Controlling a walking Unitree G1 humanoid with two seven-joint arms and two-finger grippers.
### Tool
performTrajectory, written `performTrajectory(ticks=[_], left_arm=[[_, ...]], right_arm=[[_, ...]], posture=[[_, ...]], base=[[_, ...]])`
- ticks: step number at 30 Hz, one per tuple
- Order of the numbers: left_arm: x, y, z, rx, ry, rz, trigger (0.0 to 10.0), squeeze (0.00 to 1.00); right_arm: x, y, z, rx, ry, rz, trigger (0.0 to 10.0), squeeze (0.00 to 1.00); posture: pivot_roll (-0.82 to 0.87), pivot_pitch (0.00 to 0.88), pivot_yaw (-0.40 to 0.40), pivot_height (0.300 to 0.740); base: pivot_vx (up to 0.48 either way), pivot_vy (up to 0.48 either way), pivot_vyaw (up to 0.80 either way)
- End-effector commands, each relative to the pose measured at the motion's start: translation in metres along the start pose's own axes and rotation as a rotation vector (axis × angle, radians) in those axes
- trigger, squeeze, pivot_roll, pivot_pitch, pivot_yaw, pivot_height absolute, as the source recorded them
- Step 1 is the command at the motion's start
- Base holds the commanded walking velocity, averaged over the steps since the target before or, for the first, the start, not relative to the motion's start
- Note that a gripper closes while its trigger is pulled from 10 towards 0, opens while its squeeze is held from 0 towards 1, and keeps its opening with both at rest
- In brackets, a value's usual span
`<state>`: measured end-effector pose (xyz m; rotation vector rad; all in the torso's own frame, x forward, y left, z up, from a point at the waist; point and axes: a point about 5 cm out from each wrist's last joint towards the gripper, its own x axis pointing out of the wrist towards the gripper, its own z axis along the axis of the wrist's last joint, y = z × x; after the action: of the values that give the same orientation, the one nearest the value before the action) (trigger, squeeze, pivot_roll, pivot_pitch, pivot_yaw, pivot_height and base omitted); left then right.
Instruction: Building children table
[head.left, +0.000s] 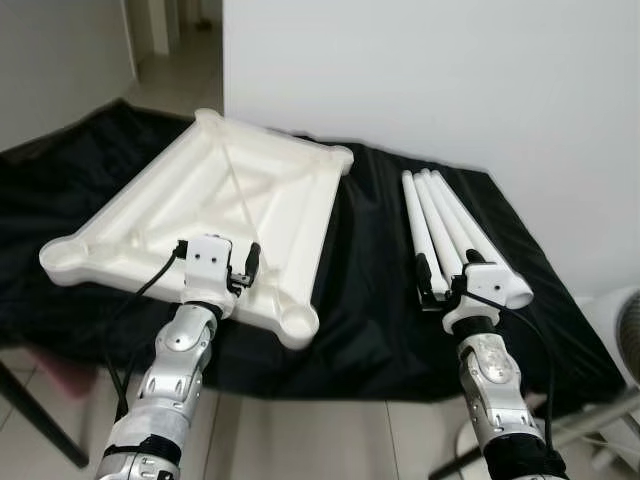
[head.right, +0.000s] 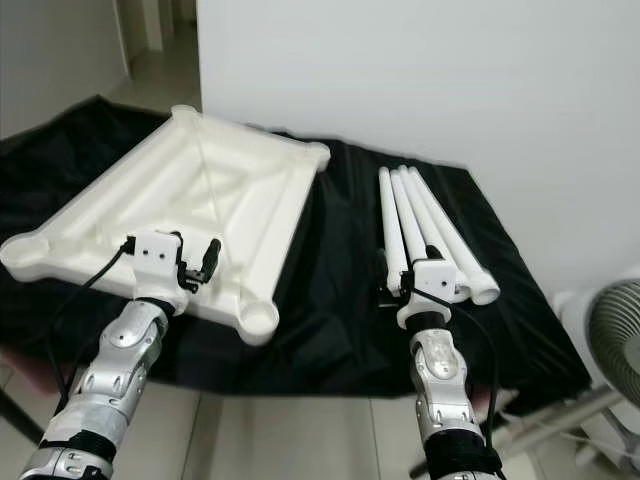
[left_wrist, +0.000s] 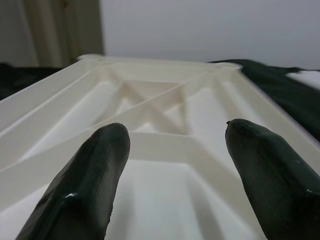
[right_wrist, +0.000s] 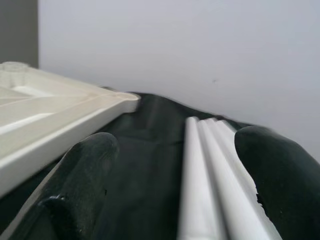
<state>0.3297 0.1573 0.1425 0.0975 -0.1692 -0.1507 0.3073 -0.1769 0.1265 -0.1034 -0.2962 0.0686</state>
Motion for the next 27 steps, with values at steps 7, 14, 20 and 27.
performTrajectory(ticks=[7,14,20,27], left_arm=[[0.003,-0.011,-0.005,-0.034,0.054,-0.074,10.0,0.00],[0.010,-0.031,0.008,-0.050,0.074,-0.282,10.0,0.00],[0.012,-0.040,0.010,-0.058,0.074,-0.336,10.0,0.00],[0.008,-0.064,0.006,-0.092,0.100,-0.396,10.0,0.00]], right_arm=[[0.013,-0.011,-0.001,0.016,0.039,-0.062,10.0,0.00],[0.022,-0.031,-0.019,0.082,0.220,-0.226,10.0,0.56],[0.023,-0.032,-0.024,0.072,0.260,-0.223,10.0,1.00],[0.025,-0.029,-0.037,0.130,0.367,-0.186,10.0,0.00]], posture=[[0.15,0.000,-0.126,0.740],[0.14,0.005,-0.125,0.740],[0.14,0.012,-0.130,0.740],[0.12,0.014,-0.138,0.740]], base=[[0.000,0.000,0.00],[0.000,0.000,0.00],[0.000,0.000,0.00],[0.000,0.000,0.00]])
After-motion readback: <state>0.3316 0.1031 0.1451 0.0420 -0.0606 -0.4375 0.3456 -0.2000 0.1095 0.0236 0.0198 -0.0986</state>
